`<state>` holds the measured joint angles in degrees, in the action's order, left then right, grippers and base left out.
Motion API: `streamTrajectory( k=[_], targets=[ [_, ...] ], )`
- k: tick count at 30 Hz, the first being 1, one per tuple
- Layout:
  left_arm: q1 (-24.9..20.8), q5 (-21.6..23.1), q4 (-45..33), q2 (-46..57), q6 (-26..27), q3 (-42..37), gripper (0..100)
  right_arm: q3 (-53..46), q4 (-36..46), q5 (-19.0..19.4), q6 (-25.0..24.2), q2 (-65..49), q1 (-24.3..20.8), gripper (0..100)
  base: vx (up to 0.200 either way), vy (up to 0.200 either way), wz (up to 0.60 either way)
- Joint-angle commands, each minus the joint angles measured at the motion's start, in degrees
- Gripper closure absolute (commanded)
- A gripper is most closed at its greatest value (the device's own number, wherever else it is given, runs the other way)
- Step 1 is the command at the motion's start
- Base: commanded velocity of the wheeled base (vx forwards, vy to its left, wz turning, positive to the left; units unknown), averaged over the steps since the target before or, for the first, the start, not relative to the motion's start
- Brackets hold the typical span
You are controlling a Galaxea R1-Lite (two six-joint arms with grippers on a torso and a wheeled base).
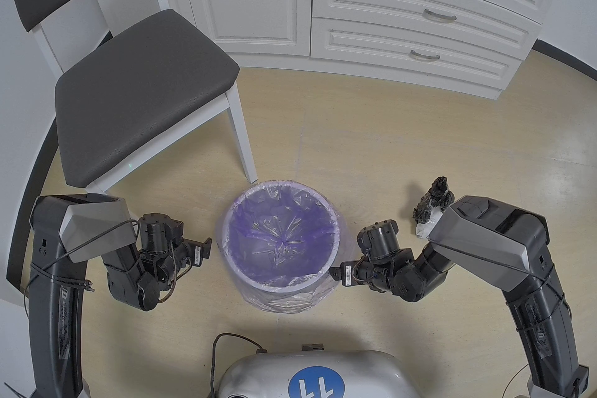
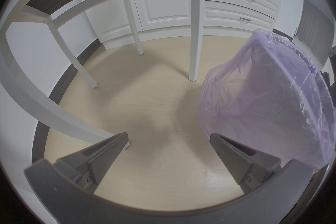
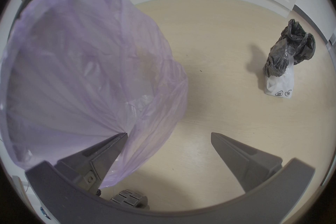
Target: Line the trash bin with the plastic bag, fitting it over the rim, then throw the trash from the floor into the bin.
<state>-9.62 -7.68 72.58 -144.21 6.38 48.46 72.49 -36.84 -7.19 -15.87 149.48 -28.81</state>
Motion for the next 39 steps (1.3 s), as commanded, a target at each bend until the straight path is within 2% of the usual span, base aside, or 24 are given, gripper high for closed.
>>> streamTrajectory(
  k=[1,5,7,10,13,25,28,34,39],
  targets=[
    [0.04,-0.05,0.10,-0.28,-0.05,0.23,0,7.14,7.75,-0.45,-1.35,0.72,0.51,0,0.000,0.000,0.00],
    [0.13,-0.76,0.10,-0.28,0.04,0.59,0,12.42,17.59,-1.42,-3.46,1.08,0.51,0,0.000,0.000,0.00],
    [0.30,-0.76,0.10,-0.10,0.04,0.59,0,15.67,22.43,-3.35,-4.52,1.87,0.51,0,0.000,0.000,0.00],
    [0.39,-0.76,0.10,-0.10,-0.05,0.59,0,19.98,27.00,-7.13,-5.49,2.92,0.95,0,0.000,0.000,0.00],
    [0.39,-0.76,0.10,-0.37,0.04,0.67,0,21.73,28.31,-8.54,-5.57,3.54,1.38,0,0.000,0.000,0.00],
    [0.57,-0.85,0.10,-1.77,-0.05,1.64,0,21.56,28.49,-8.98,-5.22,3.45,2.70,0,0.000,0.000,0.00],
    [0.57,-0.85,0.10,-2.21,-0.05,1.82,0,19.01,28.31,-8.89,-4.96,2.31,2.44,0,0.000,0.000,0.00],
    [0.13,-0.76,0.10,-3.97,-0.93,3.05,0,10.22,26.82,-8.19,-4.34,-7.10,1.03,0,0.000,0.000,0.00],
    [-0.58,-0.85,-0.07,-7.48,-2.33,6.56,0,3.01,21.55,-7.57,-0.39,-12.46,0.33,0,0.000,0.000,0.00]
  ],
)
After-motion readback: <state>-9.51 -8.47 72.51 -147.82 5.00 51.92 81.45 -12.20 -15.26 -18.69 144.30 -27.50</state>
